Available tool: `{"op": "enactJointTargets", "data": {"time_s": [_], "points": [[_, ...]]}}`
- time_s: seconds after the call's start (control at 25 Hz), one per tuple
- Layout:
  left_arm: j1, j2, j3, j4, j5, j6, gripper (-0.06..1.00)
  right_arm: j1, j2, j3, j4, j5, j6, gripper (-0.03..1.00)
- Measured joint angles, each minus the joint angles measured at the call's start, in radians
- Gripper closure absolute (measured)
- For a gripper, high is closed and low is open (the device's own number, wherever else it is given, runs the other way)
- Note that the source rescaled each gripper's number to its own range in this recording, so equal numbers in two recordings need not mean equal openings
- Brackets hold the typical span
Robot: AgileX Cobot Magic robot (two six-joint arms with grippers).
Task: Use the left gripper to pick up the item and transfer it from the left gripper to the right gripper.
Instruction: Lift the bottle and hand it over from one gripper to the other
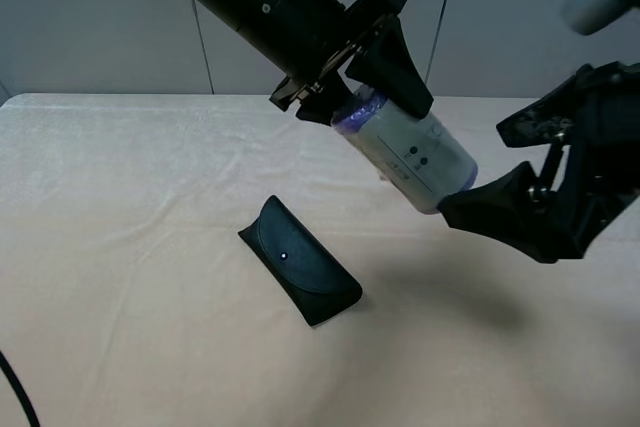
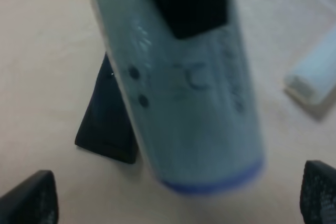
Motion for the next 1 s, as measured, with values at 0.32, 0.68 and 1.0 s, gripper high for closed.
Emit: {"op": "enactJointTargets", "data": {"time_s": [0.32, 0.68, 1.0], "points": [[0.000, 0.000, 0.000, -0.024, 0.000, 0.011, 0.94, 0.024, 0.102, 0.000, 0.000, -0.127, -0.015, -0.03], [-0.001, 0.000, 0.000, -0.038, 0.001, 0.017, 0.94, 0.024, 0.196, 0.000, 0.005, -0.216, -0.015, -0.03], [-0.001, 0.000, 0.000, -0.039, 0.002, 0.017, 0.94, 0.024, 0.199, -0.001, 0.012, -0.245, -0.015, 0.01]]}}
